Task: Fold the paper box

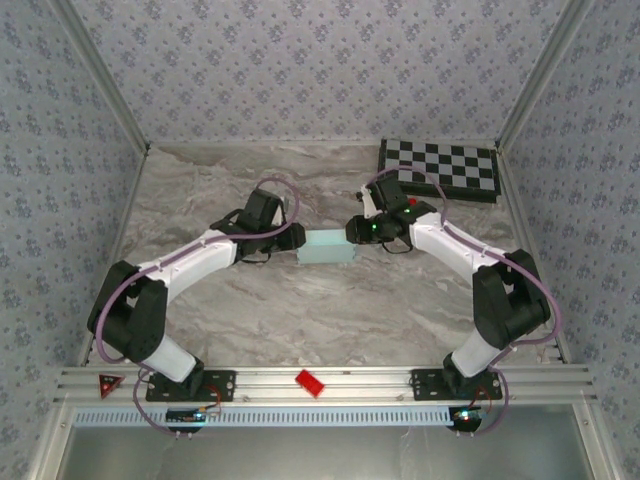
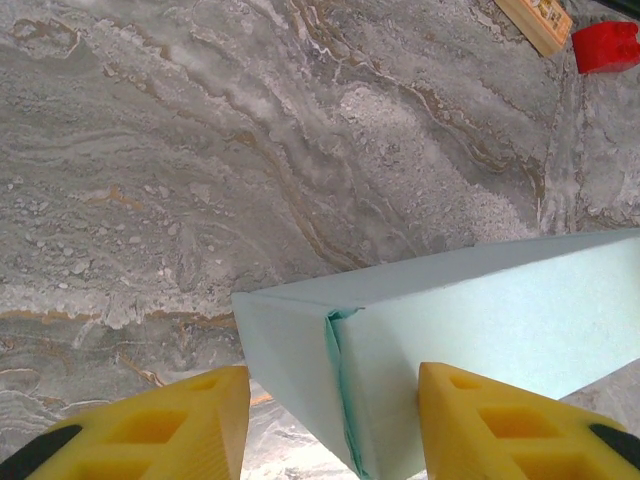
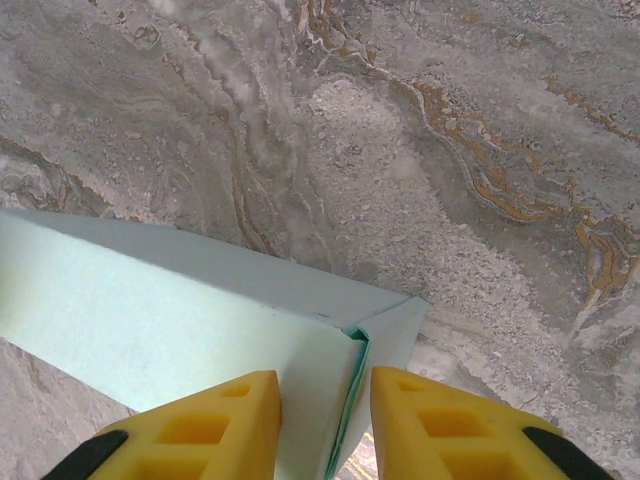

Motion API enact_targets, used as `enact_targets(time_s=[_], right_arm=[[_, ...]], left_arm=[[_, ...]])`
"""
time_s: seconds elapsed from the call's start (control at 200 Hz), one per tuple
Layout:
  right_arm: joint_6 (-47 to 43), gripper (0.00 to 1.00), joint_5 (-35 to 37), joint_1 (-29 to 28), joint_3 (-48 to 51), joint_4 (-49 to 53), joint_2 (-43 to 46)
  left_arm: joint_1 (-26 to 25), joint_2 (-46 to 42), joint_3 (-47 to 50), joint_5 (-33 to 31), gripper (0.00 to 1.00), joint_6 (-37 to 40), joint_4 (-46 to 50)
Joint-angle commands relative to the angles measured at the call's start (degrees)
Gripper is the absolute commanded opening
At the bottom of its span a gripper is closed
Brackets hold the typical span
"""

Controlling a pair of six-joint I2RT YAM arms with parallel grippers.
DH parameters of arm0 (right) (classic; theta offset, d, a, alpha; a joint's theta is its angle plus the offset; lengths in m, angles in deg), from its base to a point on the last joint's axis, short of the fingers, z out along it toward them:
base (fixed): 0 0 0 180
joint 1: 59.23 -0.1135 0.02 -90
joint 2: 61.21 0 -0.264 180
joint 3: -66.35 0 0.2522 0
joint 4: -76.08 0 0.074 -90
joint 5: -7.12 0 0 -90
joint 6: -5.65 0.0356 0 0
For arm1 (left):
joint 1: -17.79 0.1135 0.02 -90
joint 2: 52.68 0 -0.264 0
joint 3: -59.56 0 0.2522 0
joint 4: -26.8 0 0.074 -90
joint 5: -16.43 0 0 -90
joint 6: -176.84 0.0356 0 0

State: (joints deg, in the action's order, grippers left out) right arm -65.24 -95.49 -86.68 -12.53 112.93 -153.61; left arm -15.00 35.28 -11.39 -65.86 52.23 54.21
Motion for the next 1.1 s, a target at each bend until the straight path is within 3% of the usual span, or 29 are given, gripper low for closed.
enact_targets(time_s=[0.0, 0.65, 0.905, 1.094], right_arm=[[0.2, 0.31, 5.26, -0.28, 3.5, 6.73, -2.45], [-0.69, 0.28, 9.26, -0.4, 3.62, 6.38, -5.2], [-1.18, 0.28, 5.83, -0.12, -0.79, 7.17, -2.52], [-1.66, 0.32, 2.61, 0.59, -2.72, 5.66, 1.68]], left_arm=[[-0.49, -0.38, 3.15, -1.55, 0.47, -0.61, 5.65], [-0.81, -0.68, 6.33, -2.35, 0.48, -1.64, 3.84], [-0.83, -1.13, 1.94, -3.95, 0.5, 1.21, 7.04], [-0.82, -1.49, -3.82, -5.59, 0.57, 5.43, 10.41]])
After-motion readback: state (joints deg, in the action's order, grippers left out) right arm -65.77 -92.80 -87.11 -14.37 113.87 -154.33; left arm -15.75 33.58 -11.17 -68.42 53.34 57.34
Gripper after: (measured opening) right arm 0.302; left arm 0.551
